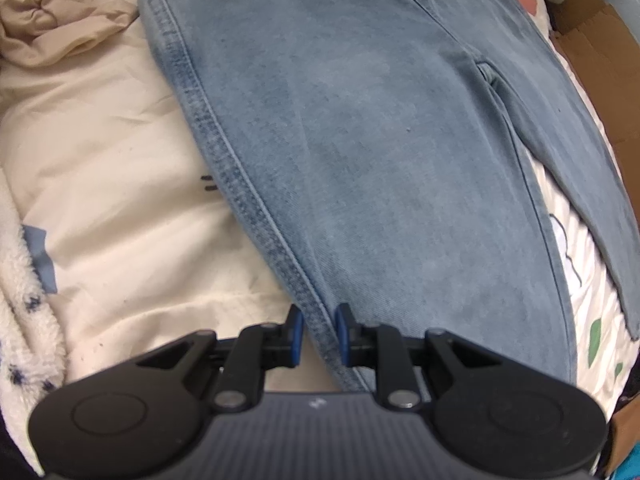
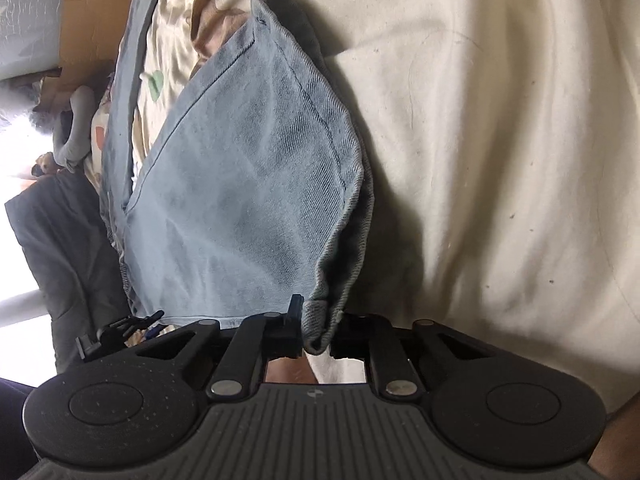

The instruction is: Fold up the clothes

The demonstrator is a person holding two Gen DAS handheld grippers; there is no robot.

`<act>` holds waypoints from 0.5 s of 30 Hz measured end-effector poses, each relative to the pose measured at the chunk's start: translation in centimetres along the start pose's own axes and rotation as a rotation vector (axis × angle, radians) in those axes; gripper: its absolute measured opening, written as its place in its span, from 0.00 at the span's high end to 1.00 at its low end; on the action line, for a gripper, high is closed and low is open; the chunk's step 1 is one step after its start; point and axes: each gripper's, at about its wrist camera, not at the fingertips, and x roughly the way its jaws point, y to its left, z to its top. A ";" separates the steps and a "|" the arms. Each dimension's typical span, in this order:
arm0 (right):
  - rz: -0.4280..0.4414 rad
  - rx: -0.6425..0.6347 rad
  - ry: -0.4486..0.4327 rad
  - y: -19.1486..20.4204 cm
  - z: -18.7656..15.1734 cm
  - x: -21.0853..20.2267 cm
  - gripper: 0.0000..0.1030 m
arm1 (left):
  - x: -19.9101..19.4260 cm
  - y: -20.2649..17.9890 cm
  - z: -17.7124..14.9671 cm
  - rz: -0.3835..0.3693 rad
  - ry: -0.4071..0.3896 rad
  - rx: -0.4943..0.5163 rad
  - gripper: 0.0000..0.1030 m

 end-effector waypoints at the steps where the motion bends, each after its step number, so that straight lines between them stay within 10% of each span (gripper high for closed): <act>1: -0.005 -0.004 -0.002 0.1 0.0 -0.1 0.91 | 0.0 0.3 0.1 -0.005 0.004 -0.005 0.82; 15: 0.079 -0.066 -0.031 4.4 0.0 -4.4 0.92 | 0.2 1.5 2.4 -0.073 -0.070 -0.123 0.80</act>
